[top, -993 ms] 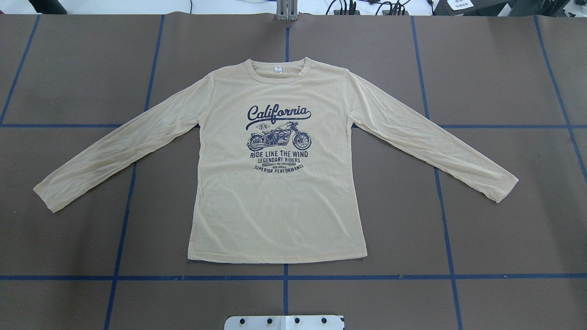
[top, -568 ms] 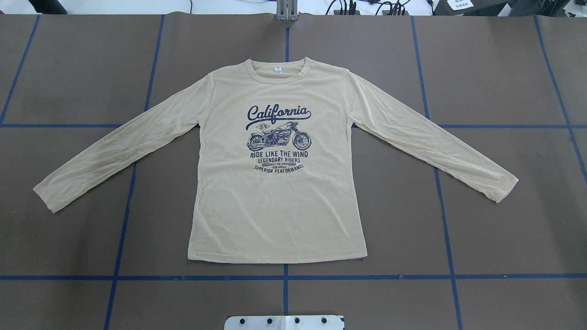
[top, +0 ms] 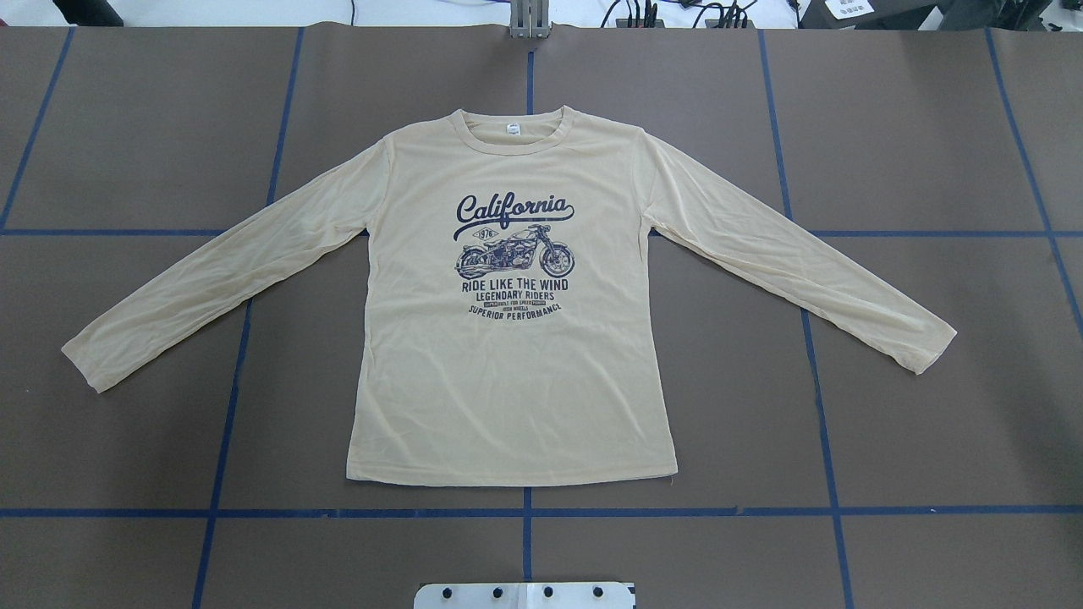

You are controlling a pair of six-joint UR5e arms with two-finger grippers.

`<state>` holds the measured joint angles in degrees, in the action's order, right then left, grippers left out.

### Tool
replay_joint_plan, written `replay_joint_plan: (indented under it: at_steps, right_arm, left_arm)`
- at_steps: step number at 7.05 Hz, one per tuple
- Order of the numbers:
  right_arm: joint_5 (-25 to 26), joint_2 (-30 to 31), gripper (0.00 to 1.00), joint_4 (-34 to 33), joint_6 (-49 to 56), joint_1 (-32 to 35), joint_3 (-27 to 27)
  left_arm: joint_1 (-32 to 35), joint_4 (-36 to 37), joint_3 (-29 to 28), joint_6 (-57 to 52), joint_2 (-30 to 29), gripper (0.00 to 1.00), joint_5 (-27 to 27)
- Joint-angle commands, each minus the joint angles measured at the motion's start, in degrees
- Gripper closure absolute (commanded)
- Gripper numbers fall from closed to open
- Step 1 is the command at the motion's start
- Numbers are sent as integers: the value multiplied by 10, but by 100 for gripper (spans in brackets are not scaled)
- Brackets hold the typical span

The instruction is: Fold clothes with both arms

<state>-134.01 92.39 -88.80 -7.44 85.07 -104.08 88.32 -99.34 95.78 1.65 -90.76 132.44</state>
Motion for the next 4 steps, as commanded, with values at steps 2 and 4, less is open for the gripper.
replay_joint_plan:
  at_steps: [2, 4]
  right_arm:
    - [-47, -10, 0, 68, -61, -87, 1]
    - [11, 38, 0, 256, -223, -172, 7]
  left_arm:
    - [-6, -23, 0, 0, -14, 0, 29]
    - [-10, -24, -3, 27, -21, 0, 30]
